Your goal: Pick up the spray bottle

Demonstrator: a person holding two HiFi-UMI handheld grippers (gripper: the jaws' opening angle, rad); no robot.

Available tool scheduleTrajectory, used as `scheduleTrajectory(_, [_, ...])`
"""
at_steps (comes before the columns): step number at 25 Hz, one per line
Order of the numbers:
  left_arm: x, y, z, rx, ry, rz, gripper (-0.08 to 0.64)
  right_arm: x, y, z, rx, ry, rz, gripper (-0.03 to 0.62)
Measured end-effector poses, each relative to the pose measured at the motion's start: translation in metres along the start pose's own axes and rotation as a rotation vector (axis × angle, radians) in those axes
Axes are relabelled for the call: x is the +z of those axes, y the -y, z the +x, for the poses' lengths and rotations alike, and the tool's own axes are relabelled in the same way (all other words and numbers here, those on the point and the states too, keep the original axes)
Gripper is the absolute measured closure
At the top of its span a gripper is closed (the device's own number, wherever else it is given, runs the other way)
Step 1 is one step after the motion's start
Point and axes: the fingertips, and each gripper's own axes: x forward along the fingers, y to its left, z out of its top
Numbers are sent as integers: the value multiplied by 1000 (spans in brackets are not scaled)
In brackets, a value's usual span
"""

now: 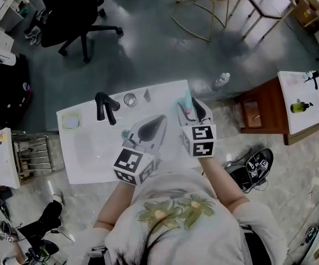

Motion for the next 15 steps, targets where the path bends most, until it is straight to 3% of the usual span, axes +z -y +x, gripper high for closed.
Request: scheduleTrajectory(15, [-2,-4,2,4,-13,-6,552,-19,6,15,-17,-53,-4,411])
